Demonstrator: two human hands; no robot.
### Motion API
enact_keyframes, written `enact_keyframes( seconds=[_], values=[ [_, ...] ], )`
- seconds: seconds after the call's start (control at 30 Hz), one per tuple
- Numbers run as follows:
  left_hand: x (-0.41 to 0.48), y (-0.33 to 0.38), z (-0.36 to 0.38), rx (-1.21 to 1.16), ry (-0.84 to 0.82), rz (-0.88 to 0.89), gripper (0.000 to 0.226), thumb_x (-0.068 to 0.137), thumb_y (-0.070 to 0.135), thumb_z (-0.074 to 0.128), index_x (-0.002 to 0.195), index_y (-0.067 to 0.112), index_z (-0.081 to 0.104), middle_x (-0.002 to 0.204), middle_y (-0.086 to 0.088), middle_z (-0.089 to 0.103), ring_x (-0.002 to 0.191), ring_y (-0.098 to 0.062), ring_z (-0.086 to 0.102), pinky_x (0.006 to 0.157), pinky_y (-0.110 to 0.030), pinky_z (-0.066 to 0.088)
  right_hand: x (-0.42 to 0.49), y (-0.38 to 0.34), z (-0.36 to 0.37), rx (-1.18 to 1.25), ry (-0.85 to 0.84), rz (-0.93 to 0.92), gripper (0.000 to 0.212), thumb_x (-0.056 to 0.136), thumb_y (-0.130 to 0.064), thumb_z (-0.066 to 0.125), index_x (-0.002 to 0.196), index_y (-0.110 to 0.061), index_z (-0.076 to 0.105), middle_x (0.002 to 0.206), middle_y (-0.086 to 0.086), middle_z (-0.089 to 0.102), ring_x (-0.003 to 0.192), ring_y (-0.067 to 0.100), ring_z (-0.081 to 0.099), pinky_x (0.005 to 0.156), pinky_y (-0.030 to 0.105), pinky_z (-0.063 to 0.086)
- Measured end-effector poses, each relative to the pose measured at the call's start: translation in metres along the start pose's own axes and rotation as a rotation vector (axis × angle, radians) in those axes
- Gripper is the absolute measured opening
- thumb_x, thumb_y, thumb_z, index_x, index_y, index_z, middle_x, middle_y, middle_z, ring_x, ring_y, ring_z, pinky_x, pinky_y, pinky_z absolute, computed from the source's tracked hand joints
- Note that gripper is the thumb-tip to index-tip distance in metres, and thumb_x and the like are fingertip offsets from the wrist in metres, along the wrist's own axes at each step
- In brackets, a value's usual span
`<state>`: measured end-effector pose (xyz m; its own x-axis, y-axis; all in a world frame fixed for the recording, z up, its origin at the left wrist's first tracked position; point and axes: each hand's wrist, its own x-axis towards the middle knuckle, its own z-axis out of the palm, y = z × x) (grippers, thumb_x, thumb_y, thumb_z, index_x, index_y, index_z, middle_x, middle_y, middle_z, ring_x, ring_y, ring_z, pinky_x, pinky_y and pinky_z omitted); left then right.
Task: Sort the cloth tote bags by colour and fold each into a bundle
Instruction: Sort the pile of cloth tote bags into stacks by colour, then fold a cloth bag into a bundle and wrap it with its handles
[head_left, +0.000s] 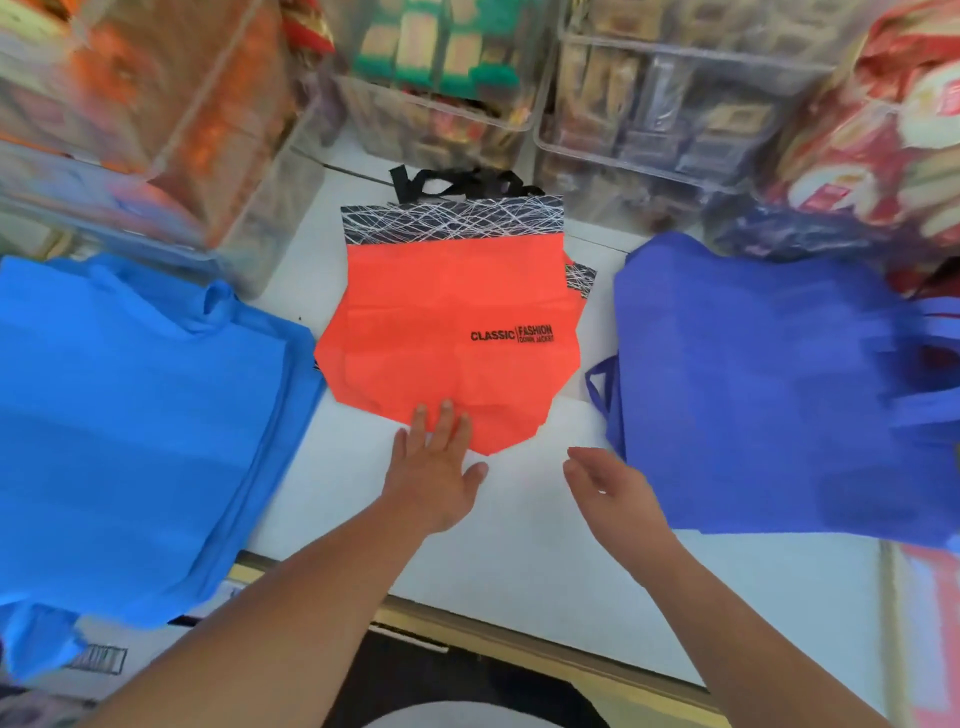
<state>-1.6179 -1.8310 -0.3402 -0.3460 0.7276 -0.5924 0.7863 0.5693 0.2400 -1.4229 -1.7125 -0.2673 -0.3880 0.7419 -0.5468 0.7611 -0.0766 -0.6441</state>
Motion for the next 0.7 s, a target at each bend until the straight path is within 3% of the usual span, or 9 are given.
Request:
enact_keyframes(
  seconds=[0.07,0.13,0.2,0.3,0.37,0.43,0.47,0.6,0.7],
  values=[
    [0.011,0.005,-0.005,0.033,0.004,-0.048,0.072,0.101,0.063,0.013,0.161,0.029,-0.008,0.167,0.004,-0.024,0.153,-0.031,-0.021,0.124,-0.054,-0.001,0.0,0.013,-0.018,-0.007,-0.018,0.003,0.032,0.102,-0.036,0.056,0.132,-0.026,0.063,0.117,-0.014,0.063,0.11,0.005,0.058,0.095,0.022,0.041],
    [0.019,0.017,-0.012,0.063,0.039,-0.126,0.069,0.101,0.061,0.011,0.162,0.028,0.006,0.17,0.001,-0.01,0.155,-0.034,-0.01,0.123,-0.057,0.001,-0.002,0.025,-0.033,-0.002,-0.021,0.002,0.032,0.102,-0.035,0.056,0.132,-0.024,0.062,0.118,-0.011,0.063,0.11,0.007,0.058,0.096,0.023,0.041],
    [0.016,0.039,-0.016,0.049,0.253,-0.15,0.062,0.102,0.053,0.024,0.151,0.018,0.037,0.165,-0.012,0.023,0.15,-0.039,0.015,0.118,-0.058,0.015,-0.005,0.038,-0.048,0.007,-0.021,-0.006,0.031,0.102,-0.033,0.057,0.131,-0.023,0.063,0.116,-0.011,0.065,0.108,0.007,0.06,0.095,0.024,0.042],
    [-0.001,0.089,0.002,-0.098,0.561,0.082,0.043,0.09,0.035,0.048,0.124,0.012,0.06,0.136,-0.011,0.054,0.119,-0.037,0.05,0.096,-0.046,0.043,-0.01,0.069,-0.072,0.028,0.035,0.006,0.025,0.101,-0.03,0.059,0.124,-0.024,0.066,0.107,-0.018,0.067,0.103,0.004,0.063,0.093,0.028,0.048],
    [-0.011,0.13,0.023,-0.386,0.387,0.133,0.039,0.093,0.03,0.053,0.127,0.012,0.062,0.129,-0.006,0.059,0.111,-0.031,0.057,0.092,-0.041,0.049,-0.017,0.097,-0.086,0.033,0.105,0.039,0.026,0.1,-0.031,0.059,0.124,-0.023,0.067,0.11,-0.013,0.069,0.108,0.012,0.065,0.096,0.035,0.052],
    [-0.015,0.171,0.041,-0.655,0.131,0.022,0.039,0.096,0.032,0.058,0.13,0.014,0.061,0.129,-0.003,0.062,0.112,-0.024,0.061,0.097,-0.032,0.048,-0.027,0.125,-0.102,0.025,0.157,0.084,0.027,0.1,-0.032,0.057,0.124,-0.025,0.066,0.117,-0.011,0.067,0.114,0.017,0.064,0.097,0.036,0.051],
    [-0.013,0.187,0.047,-0.753,0.088,-0.037,0.036,0.095,0.032,0.061,0.128,0.016,0.062,0.125,-0.001,0.065,0.11,-0.021,0.063,0.094,-0.029,0.048,-0.032,0.137,-0.11,0.018,0.162,0.1,0.026,0.101,-0.033,0.056,0.125,-0.028,0.065,0.119,-0.012,0.065,0.116,0.017,0.063,0.098,0.035,0.05],
    [-0.003,0.232,0.05,-1.131,0.216,-0.283,0.02,0.091,0.033,0.069,0.102,0.02,0.061,0.092,0.005,0.069,0.089,-0.019,0.068,0.079,-0.032,0.054,-0.048,0.169,-0.136,0.052,0.124,0.183,0.04,0.101,-0.041,0.055,0.14,-0.033,0.056,0.133,-0.01,0.057,0.123,0.017,0.059,0.104,0.034,0.047],
    [0.004,0.246,0.042,-1.216,0.228,-0.364,0.023,0.086,0.032,0.072,0.089,0.013,0.06,0.086,-0.007,0.068,0.071,-0.022,0.063,0.065,-0.032,0.052,-0.053,0.179,-0.147,0.068,0.125,0.153,0.04,0.101,-0.04,0.055,0.14,-0.031,0.056,0.137,-0.012,0.057,0.126,0.013,0.056,0.102,0.027,0.043]
  ],
)
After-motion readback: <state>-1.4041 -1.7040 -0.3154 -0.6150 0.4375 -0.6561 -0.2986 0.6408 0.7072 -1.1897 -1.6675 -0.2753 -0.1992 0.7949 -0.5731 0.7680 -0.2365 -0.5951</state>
